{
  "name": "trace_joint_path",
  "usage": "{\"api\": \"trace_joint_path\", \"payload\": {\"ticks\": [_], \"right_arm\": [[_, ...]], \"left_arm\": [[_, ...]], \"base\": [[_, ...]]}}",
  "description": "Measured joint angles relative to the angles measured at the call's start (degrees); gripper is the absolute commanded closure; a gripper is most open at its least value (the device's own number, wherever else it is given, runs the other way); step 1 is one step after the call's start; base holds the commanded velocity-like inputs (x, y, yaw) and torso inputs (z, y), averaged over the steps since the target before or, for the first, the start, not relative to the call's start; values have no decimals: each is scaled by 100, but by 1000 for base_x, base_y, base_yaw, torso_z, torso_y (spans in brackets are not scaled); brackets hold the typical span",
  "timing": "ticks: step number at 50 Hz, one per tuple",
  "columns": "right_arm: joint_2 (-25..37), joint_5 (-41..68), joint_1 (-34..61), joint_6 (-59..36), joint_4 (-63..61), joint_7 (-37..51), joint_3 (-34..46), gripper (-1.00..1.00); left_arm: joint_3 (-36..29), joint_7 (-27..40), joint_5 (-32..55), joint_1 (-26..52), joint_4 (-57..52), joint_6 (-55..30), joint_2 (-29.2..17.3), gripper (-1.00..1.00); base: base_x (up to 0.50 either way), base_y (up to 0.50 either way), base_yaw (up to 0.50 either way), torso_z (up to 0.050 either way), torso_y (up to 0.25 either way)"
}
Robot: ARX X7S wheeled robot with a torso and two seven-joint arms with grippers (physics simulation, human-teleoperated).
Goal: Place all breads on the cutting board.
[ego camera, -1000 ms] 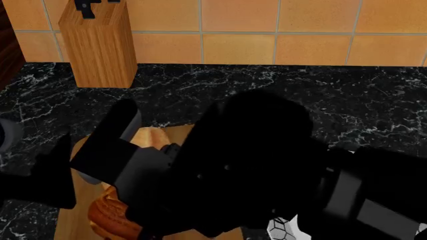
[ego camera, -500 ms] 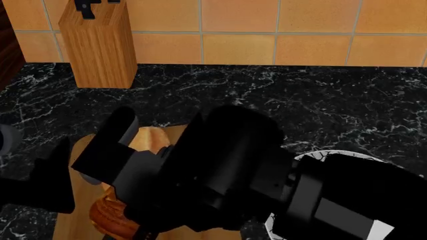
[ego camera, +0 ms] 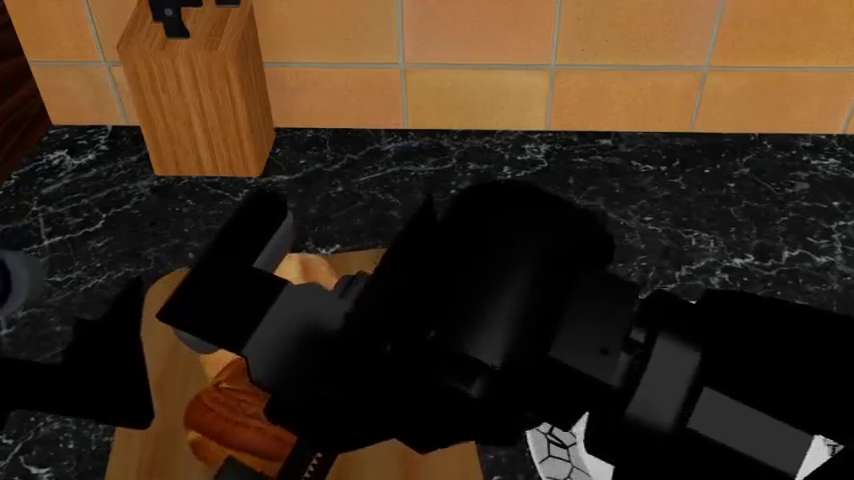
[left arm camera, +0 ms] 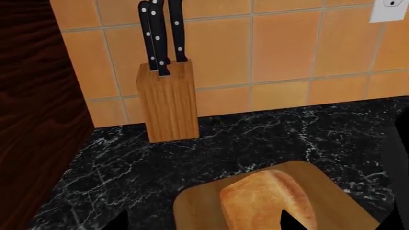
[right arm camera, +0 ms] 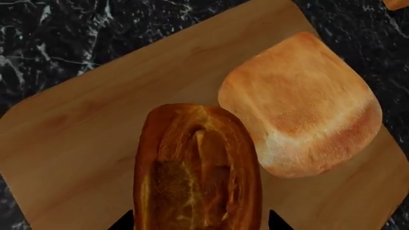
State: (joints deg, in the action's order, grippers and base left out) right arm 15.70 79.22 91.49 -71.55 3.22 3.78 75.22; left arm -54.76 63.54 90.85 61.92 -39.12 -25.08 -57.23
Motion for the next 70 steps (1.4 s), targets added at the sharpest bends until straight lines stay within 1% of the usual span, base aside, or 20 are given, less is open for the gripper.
{"api": "trace_joint_path", "payload": {"ticks": [12, 21, 30, 41, 51, 59, 70], "right_arm": [[393, 434, 374, -220, -343, 187, -318, -100], [710, 988, 643, -310, -652, 482, -669, -100], [1094, 1564, 805, -198, -899, 862, -1068, -100], [1748, 2198, 867, 70, -1263, 1375, -1522, -100], [2541, 2687, 615, 797, -1574, 2001, -2079, -100], [3300, 3003, 180, 1601, -1986, 2539, -2583, -100], [4491, 2911, -565, 2725, -3069, 3241, -3243, -100]], "left_arm": [[-8, -29, -2, 12, 39, -30, 38, -100], [0, -48, 13, 52, 69, -65, 51, -100], [25, -101, 55, 91, 95, -71, 69, -100], [63, -88, 93, 104, -3, -78, -29, -100], [174, -12, 204, 120, -267, -24, -300, -100], [268, 148, 321, 149, -519, 34, -479, -100], [443, 472, 628, 339, -968, 72, -732, -100]], "base": [[0, 0, 0, 0, 0], [0, 0, 0, 0, 0], [0, 0, 0, 0, 0], [0, 0, 0, 0, 0], [0, 0, 0, 0, 0], [0, 0, 0, 0, 0], [0, 0, 0, 0, 0]]}}
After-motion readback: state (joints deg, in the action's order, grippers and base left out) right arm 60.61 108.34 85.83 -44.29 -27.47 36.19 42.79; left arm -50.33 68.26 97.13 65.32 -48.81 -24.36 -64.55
